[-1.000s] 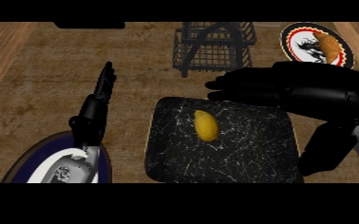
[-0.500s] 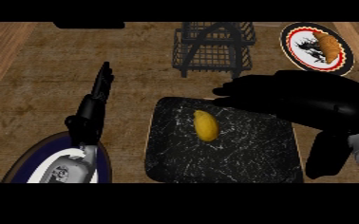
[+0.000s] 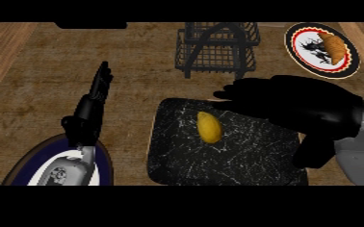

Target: Pick the lemon from the tray and place it in the tiered basket

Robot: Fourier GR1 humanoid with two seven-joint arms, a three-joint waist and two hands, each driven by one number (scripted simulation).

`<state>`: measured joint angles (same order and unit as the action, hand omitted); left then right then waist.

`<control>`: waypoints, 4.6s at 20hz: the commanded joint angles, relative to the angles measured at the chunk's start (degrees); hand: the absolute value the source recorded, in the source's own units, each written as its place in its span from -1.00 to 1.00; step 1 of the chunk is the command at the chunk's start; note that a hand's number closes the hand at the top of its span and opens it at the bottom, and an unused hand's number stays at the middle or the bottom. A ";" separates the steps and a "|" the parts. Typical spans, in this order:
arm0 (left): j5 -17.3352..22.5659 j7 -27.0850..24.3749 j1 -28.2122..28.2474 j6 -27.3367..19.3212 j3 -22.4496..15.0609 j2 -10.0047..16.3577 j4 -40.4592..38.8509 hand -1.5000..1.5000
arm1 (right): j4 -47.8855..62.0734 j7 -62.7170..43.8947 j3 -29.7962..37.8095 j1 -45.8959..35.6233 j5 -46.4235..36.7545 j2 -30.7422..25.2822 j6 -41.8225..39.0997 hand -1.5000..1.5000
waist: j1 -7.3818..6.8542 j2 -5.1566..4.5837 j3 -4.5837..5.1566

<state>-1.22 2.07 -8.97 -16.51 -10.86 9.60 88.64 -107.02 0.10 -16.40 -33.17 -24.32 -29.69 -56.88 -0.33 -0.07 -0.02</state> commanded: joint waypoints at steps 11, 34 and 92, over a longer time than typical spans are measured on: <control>-2.21 -0.55 1.58 1.89 1.15 -1.43 0.99 0.00 | 2.66 14.96 -7.60 7.44 -19.93 -0.43 16.24 -1.00 | 0.17 0.07 0.00; -5.24 -2.54 3.05 3.53 3.28 -5.53 -0.26 0.00 | 17.06 20.69 -4.98 0.90 -26.78 9.20 11.73 -1.00 | 0.09 0.07 0.03; -8.58 1.21 0.05 7.11 5.54 -8.11 0.52 0.00 | 39.93 -26.25 -2.10 5.34 -52.85 29.66 29.90 1.00 | -0.80 0.50 0.15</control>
<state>-9.62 2.42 -8.06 -9.62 -4.65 1.82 88.91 -68.84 -9.61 -18.62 -28.55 -75.55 -0.46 -26.87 -0.41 1.05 0.50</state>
